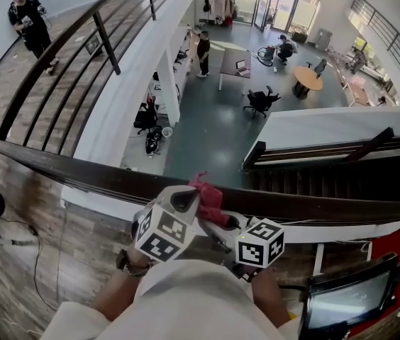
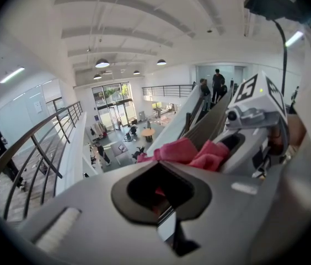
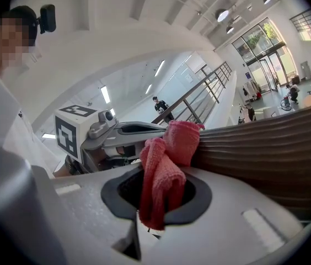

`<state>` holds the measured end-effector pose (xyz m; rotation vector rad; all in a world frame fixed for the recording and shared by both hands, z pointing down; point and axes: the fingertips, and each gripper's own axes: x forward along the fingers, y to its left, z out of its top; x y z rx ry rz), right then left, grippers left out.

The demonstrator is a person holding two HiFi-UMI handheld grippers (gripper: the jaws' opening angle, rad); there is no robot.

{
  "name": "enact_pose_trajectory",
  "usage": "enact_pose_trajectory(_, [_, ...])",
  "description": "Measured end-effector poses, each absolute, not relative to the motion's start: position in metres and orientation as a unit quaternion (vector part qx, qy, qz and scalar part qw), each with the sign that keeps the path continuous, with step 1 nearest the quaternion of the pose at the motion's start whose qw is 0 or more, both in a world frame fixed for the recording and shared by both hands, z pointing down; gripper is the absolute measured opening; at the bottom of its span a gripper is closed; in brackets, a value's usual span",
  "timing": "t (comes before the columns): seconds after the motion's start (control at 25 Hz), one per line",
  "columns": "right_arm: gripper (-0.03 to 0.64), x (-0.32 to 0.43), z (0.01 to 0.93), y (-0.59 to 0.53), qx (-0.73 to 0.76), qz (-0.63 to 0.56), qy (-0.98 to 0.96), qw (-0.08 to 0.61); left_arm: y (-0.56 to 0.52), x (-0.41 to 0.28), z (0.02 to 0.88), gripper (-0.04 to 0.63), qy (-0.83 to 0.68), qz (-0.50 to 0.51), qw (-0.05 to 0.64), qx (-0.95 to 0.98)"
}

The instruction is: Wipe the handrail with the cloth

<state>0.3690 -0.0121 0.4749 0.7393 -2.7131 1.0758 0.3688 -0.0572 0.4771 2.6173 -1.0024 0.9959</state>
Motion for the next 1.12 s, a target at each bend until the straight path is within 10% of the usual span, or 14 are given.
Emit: enact_pose_trajectory(1.12, [0.061, 0.287, 0.478, -0.022, 0.21, 0.345, -0.91, 0.095, -0.068, 0.284, 0.48, 0.003, -0.379, 0.333, 0.094, 0.858])
